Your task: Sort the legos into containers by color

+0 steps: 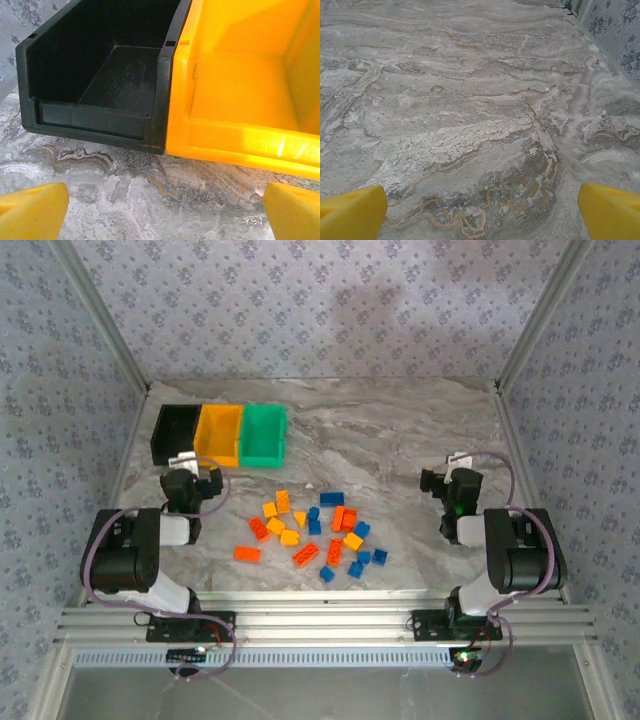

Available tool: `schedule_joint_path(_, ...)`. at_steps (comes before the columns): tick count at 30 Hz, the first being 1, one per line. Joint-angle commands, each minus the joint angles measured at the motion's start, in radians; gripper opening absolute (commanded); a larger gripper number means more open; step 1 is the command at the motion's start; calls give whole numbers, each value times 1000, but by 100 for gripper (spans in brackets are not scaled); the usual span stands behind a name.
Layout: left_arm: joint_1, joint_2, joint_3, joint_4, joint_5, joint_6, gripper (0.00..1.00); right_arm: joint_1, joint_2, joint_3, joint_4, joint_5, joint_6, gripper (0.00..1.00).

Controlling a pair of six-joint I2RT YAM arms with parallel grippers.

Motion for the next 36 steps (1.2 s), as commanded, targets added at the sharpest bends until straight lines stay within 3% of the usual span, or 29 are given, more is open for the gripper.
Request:
schedule_joint_path(1,0,-3,24,11,11,-4,100,-2,-5,13,25,-6,-12,100)
schedule_joint_path(30,-1,-7,24,18,9,-2,100,-17,-14,20,3,-47,-13,100)
schedule_joint_path(34,-4,-121,158,-310,21,8,100,17,-75,128,-242,2,-33,100)
schedule_joint_path(36,-11,-164,193,-386,12,6,100,39,-89,182,-351,41,-33,100)
